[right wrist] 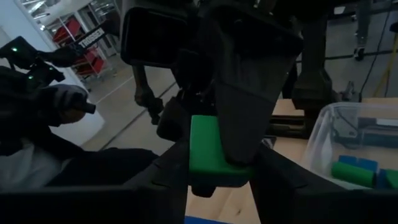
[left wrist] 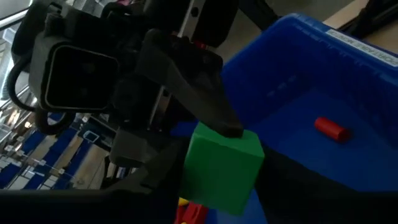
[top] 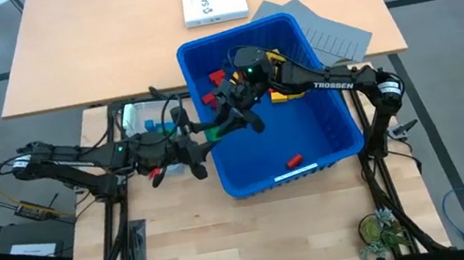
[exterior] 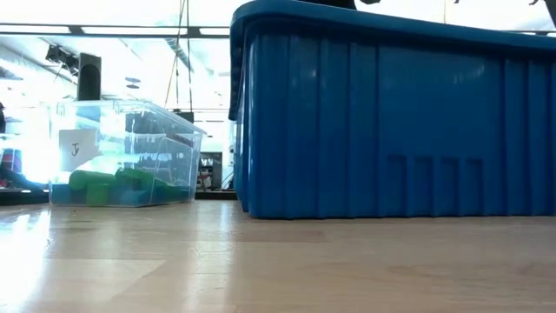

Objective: Sort blocks
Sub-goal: Put the green block into the transparent bin, then put the yellow block into the transparent bin

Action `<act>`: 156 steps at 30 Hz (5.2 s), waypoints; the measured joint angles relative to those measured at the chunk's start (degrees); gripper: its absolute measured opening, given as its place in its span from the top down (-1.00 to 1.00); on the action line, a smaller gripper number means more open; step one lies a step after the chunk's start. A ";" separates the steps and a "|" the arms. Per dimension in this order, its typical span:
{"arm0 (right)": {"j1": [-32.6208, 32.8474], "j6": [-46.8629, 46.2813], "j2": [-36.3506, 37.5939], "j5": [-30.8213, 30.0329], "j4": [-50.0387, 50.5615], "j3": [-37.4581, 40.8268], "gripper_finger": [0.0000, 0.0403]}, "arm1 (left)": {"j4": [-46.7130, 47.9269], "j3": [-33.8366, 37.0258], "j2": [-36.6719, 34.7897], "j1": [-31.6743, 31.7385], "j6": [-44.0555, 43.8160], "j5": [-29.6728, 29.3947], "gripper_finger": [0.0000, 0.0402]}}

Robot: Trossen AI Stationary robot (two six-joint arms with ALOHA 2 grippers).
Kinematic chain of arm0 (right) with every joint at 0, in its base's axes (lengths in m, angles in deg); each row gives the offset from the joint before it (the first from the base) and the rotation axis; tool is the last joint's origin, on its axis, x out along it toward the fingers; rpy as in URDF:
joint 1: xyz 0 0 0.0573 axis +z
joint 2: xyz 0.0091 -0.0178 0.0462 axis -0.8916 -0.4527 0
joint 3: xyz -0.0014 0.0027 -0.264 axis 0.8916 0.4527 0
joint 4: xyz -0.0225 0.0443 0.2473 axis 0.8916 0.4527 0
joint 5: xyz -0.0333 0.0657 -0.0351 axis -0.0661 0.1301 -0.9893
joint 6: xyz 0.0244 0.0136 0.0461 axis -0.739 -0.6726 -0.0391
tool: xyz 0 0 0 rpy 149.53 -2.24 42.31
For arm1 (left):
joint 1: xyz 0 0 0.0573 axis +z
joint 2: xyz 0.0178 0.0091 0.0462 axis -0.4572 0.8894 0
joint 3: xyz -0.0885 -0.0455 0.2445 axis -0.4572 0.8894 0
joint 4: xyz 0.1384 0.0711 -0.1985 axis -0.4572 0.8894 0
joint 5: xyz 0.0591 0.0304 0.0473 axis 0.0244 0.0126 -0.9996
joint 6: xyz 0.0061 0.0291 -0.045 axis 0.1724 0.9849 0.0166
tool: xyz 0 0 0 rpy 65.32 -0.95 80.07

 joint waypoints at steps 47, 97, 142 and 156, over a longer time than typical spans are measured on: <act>-17.50 25.15 8.55 -25.16 23.46 6.14 -0.23 | 69.01 7.95 -10.19 16.00 -98.09 -6.07 0.24; -27.25 51.74 8.52 -48.63 5.83 44.29 -0.13 | 38.32 5.46 -9.68 11.69 -75.92 -4.71 -0.43; -3.98 23.00 27.16 -42.85 8.25 30.99 0.37 | 31.64 9.57 -2.39 7.07 -92.86 13.56 -0.43; 5.27 17.31 7.68 -42.80 4.57 12.45 0.37 | 47.12 -10.68 -5.76 6.80 -77.16 -1.89 -0.43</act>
